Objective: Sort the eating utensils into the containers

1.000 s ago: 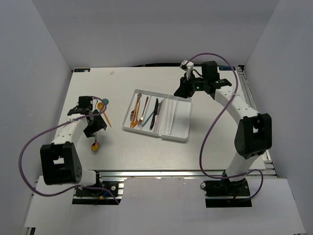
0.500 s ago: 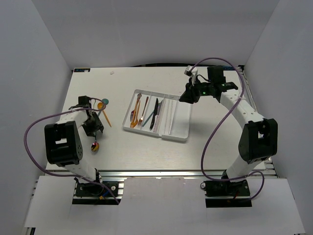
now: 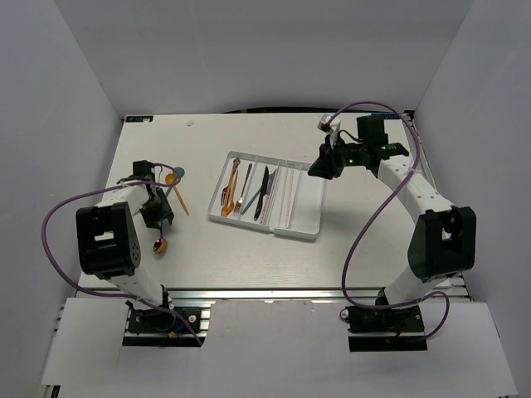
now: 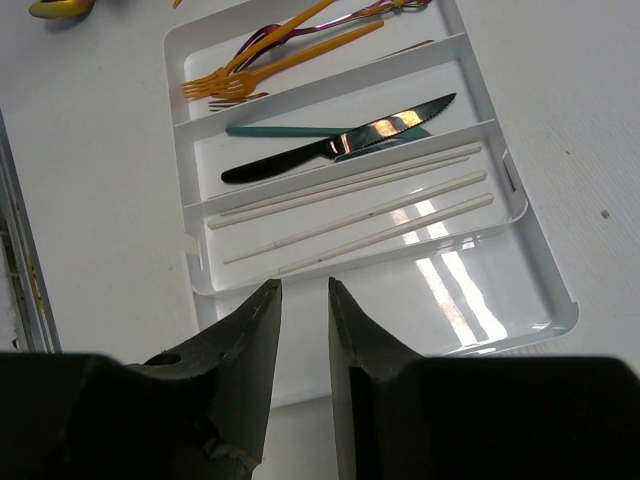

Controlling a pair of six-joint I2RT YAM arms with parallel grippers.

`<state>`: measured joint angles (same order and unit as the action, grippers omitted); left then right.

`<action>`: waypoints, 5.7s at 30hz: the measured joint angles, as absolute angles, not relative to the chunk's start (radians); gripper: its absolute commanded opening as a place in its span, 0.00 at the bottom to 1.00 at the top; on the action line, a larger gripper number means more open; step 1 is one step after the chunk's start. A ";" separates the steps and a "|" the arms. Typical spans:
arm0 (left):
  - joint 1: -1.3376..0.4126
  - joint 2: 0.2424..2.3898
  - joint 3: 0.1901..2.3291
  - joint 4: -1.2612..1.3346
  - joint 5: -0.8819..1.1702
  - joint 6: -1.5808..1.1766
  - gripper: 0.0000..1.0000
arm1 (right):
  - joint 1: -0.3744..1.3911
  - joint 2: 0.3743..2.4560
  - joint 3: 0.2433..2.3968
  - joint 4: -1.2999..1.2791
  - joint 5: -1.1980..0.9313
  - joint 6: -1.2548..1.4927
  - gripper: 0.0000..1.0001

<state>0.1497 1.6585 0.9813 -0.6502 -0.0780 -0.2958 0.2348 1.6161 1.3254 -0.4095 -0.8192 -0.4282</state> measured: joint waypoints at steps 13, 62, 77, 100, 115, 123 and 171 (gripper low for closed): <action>0.154 1.644 0.981 -0.651 -0.086 -0.279 0.54 | 0.229 1.608 1.310 -0.410 -0.834 -0.426 0.32; 0.141 1.265 0.857 -0.588 0.505 -0.406 0.00 | 0.176 1.607 1.297 -0.402 -0.854 -0.401 0.32; -0.394 1.507 1.026 -0.222 0.591 -0.750 0.00 | 0.126 1.602 1.300 -0.403 -0.864 -0.404 0.32; -0.648 2.183 1.648 -0.315 0.527 -0.752 0.18 | 0.070 1.517 1.258 -0.402 -0.863 -0.412 0.32; -0.655 2.188 1.694 -0.382 0.504 -0.717 0.31 | 0.066 1.517 1.245 -0.403 -0.863 -0.425 0.32; -0.606 2.058 1.624 -0.441 0.435 -0.649 0.22 | 0.065 1.517 1.242 -0.402 -0.863 -0.431 0.32; 0.057 1.977 1.371 -0.598 -0.041 -0.345 0.36 | 0.065 1.537 1.236 -0.473 -0.867 -0.482 0.32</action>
<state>0.0570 1.9766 1.3712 -0.5983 -0.0410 -0.3447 0.0654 1.5368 1.2362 -0.4728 -0.8665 -0.4824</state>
